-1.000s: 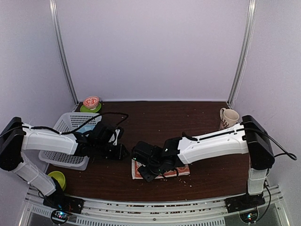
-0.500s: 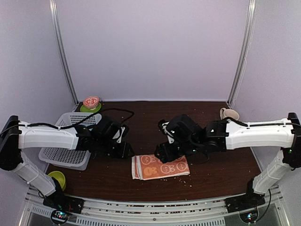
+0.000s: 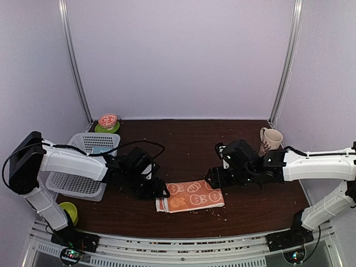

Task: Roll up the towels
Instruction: Smooth out the towel at the center of the board.

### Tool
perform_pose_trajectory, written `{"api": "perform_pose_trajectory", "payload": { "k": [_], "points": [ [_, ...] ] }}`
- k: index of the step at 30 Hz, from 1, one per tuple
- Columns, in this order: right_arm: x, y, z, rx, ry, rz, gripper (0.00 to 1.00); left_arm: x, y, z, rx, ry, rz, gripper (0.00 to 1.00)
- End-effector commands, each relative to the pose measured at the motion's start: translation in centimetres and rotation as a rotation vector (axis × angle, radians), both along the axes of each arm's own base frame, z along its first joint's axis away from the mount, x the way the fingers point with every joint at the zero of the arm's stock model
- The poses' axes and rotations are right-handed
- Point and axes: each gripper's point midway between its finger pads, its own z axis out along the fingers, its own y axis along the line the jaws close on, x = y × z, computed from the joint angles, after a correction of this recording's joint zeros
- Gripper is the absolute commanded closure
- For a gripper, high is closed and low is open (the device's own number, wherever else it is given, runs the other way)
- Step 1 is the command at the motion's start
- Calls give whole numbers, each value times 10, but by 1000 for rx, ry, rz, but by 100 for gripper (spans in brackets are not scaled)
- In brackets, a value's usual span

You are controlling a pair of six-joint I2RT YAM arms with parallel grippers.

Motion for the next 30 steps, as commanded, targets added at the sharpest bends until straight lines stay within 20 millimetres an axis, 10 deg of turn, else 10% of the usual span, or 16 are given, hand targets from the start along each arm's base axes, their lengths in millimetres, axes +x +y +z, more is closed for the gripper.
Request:
{"api": "perform_pose_trajectory", "payload": {
  "k": [1, 14, 30],
  "points": [
    [4, -6, 5, 35, -21, -30, 27, 3, -20, 6, -111, 34, 31, 30],
    [6, -8, 1, 52, -12, -43, 28, -2, -20, -19, -77, 99, 37, 41],
    [9, -21, 8, 51, -34, -72, 29, 11, -14, 2, -31, 20, 49, 100]
  ]
}}
